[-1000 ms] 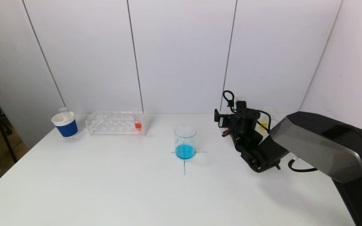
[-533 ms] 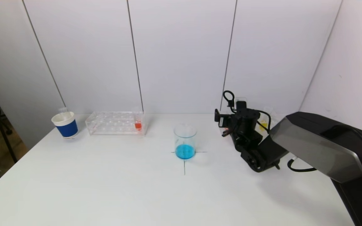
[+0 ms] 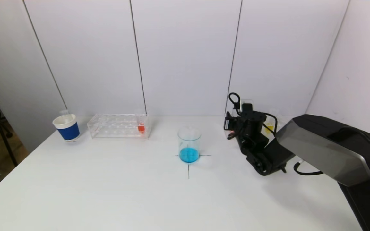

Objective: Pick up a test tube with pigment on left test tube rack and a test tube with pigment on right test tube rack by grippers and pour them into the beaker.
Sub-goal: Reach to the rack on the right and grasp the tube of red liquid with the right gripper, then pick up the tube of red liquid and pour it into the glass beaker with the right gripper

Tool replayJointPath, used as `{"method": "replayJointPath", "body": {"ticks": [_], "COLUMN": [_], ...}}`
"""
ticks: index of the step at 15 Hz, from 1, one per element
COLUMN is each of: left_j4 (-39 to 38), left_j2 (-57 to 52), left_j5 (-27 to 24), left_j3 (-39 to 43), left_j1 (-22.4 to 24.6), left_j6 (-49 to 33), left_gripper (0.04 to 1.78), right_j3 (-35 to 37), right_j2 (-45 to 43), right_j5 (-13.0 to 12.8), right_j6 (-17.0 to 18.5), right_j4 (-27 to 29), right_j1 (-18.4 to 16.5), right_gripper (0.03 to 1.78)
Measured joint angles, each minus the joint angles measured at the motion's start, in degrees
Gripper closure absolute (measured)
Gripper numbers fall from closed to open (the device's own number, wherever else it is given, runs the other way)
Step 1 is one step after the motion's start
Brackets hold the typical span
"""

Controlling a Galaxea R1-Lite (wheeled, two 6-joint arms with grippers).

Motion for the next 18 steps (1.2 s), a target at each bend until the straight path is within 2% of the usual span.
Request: {"method": "replayJointPath", "body": {"ticks": [2,3,18], "left_j4": [0.0,0.0,0.0], "left_j2": [0.0,0.0,0.0], "left_j5": [0.0,0.0,0.0], "left_j3": [0.0,0.0,0.0], "left_j1": [0.0,0.0,0.0], "left_j6": [0.0,0.0,0.0], "left_gripper": [0.06,0.06,0.06], "right_j3": [-0.1,-0.2,0.0], "right_j2": [0.1,0.1,0.0], "right_j5": [0.0,0.0,0.1], "right_j6": [0.0,0.0,-0.4], "right_j4": [0.0,0.0,0.0], "right_j1": [0.0,0.0,-0.1], "right_gripper": [1.28,1.32,1.31]}}
